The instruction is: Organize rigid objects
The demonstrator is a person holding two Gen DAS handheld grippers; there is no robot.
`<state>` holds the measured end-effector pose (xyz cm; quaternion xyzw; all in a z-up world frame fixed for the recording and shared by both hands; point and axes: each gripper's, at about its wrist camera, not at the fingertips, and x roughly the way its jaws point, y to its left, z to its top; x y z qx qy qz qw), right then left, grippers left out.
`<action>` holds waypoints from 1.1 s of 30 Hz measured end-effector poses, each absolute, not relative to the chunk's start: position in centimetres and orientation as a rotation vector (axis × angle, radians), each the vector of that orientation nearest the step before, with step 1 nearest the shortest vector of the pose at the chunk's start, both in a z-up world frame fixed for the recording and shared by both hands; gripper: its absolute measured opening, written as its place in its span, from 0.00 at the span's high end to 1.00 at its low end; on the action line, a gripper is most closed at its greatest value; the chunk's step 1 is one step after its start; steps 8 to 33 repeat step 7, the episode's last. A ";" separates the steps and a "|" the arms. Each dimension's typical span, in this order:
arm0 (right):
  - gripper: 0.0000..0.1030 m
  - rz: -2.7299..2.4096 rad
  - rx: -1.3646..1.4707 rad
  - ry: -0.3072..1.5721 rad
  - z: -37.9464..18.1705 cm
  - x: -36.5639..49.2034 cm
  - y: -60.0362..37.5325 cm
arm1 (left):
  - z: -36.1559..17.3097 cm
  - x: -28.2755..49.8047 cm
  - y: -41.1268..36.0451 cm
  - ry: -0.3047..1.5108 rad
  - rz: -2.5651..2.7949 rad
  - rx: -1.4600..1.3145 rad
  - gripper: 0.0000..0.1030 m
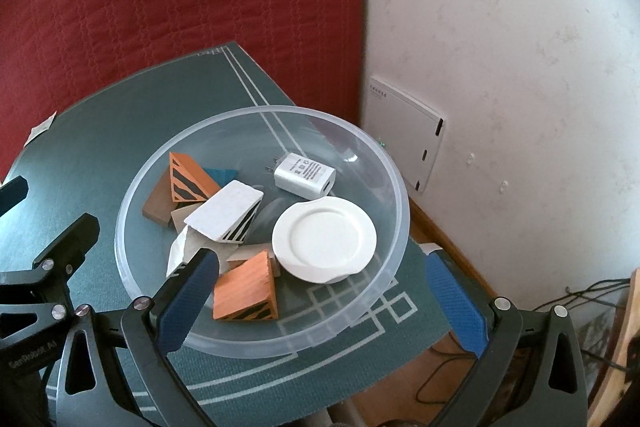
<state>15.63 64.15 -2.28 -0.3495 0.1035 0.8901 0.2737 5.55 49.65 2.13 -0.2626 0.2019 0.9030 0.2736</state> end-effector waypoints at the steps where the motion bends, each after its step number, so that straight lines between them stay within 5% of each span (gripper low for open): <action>1: 0.00 2.396 -0.940 0.281 -2.3 15.5 64.2 | 2.1 5.6 49.6 0.544 2.427 -0.707 0.01; 33: 0.00 2.394 -0.942 0.277 -2.4 15.4 64.3 | 2.0 5.7 49.4 0.549 2.418 -0.706 0.01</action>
